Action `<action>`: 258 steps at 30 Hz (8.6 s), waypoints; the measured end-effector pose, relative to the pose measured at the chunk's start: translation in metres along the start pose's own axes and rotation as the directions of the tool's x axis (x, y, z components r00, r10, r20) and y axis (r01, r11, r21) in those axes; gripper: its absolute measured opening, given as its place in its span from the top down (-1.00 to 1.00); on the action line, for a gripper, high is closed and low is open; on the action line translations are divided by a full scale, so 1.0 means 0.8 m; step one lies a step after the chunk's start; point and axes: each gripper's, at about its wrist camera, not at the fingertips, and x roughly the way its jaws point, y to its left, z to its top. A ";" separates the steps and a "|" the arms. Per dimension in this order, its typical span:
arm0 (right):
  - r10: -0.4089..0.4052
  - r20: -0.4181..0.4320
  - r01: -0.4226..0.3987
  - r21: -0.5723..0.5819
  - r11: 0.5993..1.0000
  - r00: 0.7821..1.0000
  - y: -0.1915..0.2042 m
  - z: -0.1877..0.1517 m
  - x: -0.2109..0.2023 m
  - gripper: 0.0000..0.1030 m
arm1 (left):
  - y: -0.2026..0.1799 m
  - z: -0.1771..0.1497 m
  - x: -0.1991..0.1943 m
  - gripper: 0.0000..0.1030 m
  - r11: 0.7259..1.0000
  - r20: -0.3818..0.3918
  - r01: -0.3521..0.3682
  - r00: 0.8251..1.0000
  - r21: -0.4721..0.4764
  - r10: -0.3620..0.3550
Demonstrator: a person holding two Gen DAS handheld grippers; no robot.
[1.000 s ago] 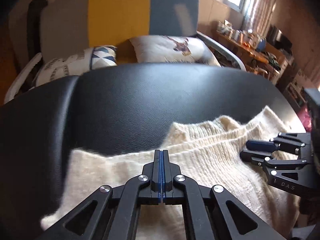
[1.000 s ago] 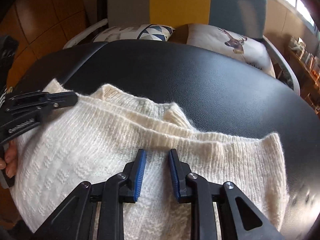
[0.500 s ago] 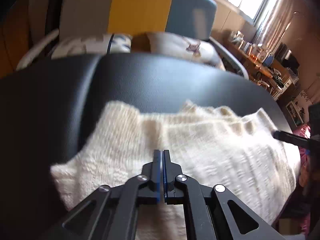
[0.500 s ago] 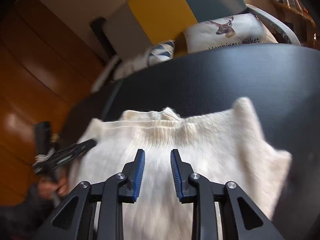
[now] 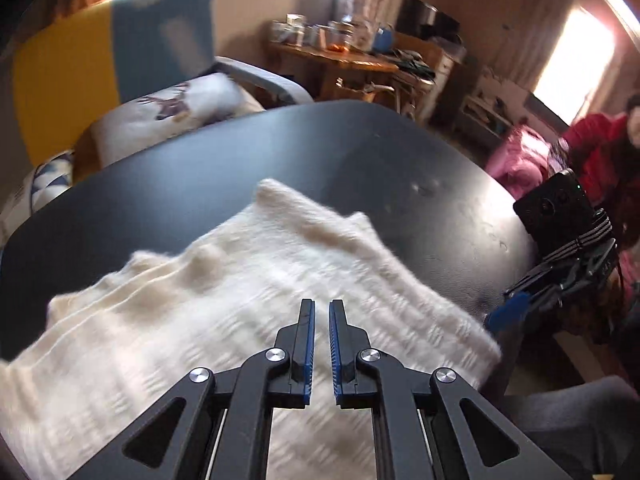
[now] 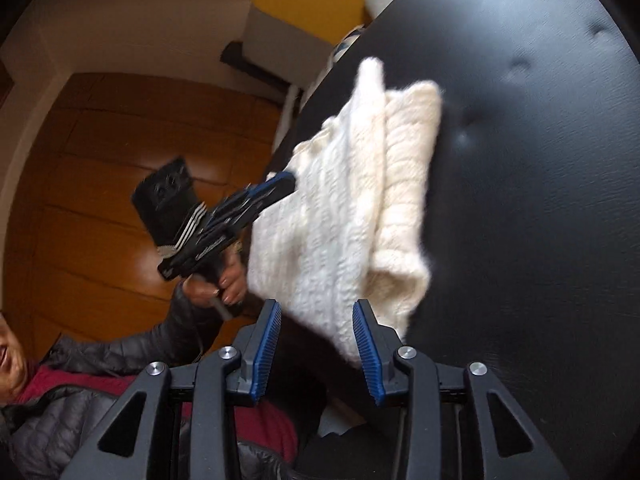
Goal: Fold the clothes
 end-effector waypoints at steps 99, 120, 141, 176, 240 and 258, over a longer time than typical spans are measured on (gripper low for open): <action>-0.634 0.281 0.686 -0.151 0.712 0.720 0.174 0.069 0.249 0.46 | 0.234 -0.287 -0.276 0.13 0.758 0.247 0.007 0.947 -0.652 0.204; -0.608 0.265 0.651 -0.115 0.750 0.748 0.157 0.033 0.269 0.50 | 0.200 -0.404 -0.263 0.65 0.716 0.111 -0.008 0.987 -0.698 0.119; -0.575 0.296 0.634 -0.164 0.756 0.763 0.154 0.027 0.263 0.46 | 0.282 -0.263 -0.196 -0.33 0.754 0.033 -0.087 0.989 -0.651 0.142; -0.827 0.284 0.870 -0.060 0.489 0.484 0.108 0.051 0.124 0.47 | 0.308 -0.260 -0.172 0.59 0.544 0.269 0.225 0.963 -0.809 0.001; -0.561 0.394 0.610 0.000 0.792 0.728 0.083 0.010 0.034 0.47 | 0.025 0.004 -0.053 -0.22 0.545 0.249 0.459 0.875 -0.702 -0.415; -0.424 0.212 0.473 -0.359 0.804 0.881 0.277 -0.015 0.045 0.13 | 0.074 -0.179 -0.172 -0.31 0.777 0.206 0.278 0.959 -0.565 -0.193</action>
